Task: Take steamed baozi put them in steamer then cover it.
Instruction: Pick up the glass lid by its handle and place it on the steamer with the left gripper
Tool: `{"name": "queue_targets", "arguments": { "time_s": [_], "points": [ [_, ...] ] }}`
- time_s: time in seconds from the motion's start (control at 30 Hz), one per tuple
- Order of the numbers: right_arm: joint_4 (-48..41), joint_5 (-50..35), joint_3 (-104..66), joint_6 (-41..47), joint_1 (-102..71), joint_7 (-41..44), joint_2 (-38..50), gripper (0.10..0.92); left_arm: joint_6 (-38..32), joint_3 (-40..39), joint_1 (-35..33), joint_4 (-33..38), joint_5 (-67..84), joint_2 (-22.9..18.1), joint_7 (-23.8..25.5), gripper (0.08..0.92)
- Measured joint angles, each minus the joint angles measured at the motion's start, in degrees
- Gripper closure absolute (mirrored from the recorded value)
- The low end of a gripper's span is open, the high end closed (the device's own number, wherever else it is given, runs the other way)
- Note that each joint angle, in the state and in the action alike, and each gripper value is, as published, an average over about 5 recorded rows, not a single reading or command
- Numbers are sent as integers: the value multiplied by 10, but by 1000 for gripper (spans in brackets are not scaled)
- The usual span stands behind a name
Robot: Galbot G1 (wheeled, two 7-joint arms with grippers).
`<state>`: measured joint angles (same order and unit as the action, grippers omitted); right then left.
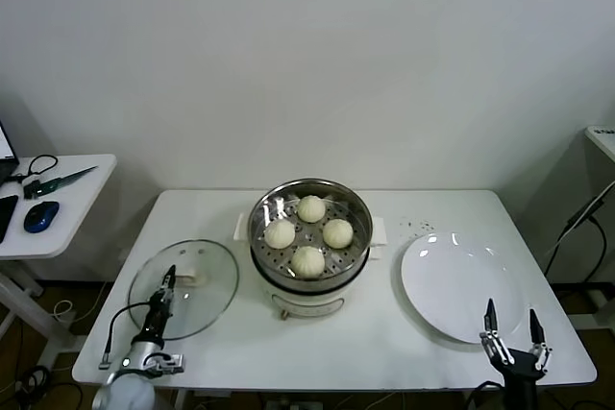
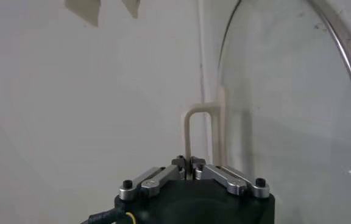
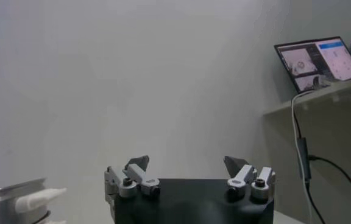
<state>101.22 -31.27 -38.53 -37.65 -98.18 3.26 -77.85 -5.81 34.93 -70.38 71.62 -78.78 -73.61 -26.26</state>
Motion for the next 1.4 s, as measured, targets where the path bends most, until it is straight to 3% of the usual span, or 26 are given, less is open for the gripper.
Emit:
{"name": "queue_targets", "arguments": {
  "time_s": [0.2, 0.6, 1.07, 1.23, 1.4],
  "points": [
    [0, 2, 0, 1, 0, -3, 0, 203, 8, -4, -18, 44, 58, 14, 30, 863],
    [-4, 4, 0, -1, 3, -8, 2, 203, 46, 7, -45, 200, 200, 76, 119, 863],
    [-8, 23, 8, 5, 7, -17, 0, 203, 184, -55, -21, 404, 236, 169, 251, 863],
    [-14, 50, 10, 17, 9, -28, -2, 203, 255, -120, 7, 444, 202, 168, 301, 863],
    [-19, 77, 12, 27, 10, -38, -3, 203, 322, -196, 45, 458, 141, 131, 351, 863]
  ]
}}
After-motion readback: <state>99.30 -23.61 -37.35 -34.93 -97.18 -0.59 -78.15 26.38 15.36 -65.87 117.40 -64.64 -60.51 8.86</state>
